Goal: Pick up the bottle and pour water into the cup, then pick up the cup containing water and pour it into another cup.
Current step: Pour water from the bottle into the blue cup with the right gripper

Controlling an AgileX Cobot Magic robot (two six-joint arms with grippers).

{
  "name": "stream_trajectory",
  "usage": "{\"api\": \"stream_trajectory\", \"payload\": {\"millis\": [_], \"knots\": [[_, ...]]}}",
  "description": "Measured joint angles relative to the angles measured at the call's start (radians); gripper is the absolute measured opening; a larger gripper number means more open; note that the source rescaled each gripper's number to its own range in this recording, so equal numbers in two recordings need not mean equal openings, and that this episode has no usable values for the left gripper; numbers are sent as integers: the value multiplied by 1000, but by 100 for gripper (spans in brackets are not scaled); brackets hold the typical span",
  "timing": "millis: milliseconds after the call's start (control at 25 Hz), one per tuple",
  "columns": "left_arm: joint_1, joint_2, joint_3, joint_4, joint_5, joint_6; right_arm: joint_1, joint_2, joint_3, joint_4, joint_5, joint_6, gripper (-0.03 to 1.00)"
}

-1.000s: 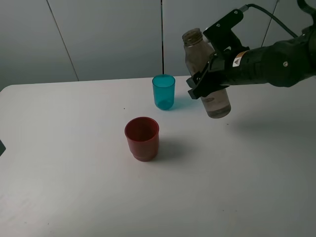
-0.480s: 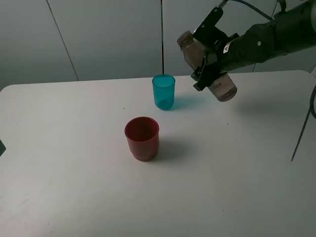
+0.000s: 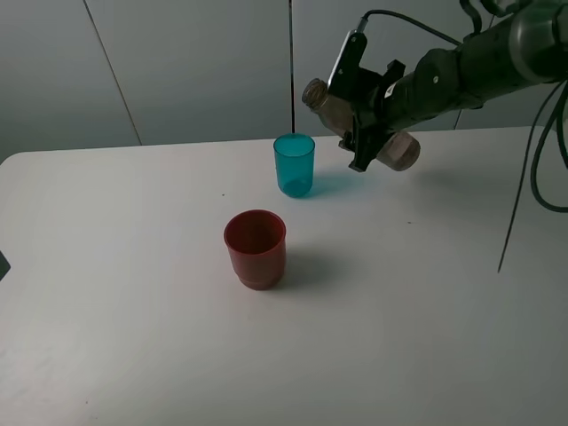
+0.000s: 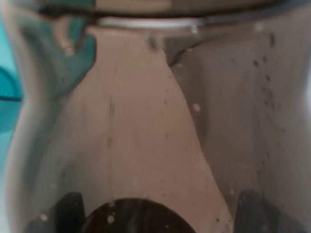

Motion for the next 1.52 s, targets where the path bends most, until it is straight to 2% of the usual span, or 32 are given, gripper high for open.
{"api": "stream_trajectory", "payload": {"millis": [280,400,560,840,1080,1520], "knots": [[0,0,0,0,0,0,0,52,-18,293,-116,-403,0],[0,0,0,0,0,0,0,77,-32,367,-155,-532,0],[0,0,0,0,0,0,0,109,-49,417,-206,-627,0],[0,0,0,0,0,0,13,134,-51,431,-301,-739,0],[0,0,0,0,0,0,17,134,-51,408,-369,-767,0],[0,0,0,0,0,0,17,134,-51,312,-409,-813,0]]}}
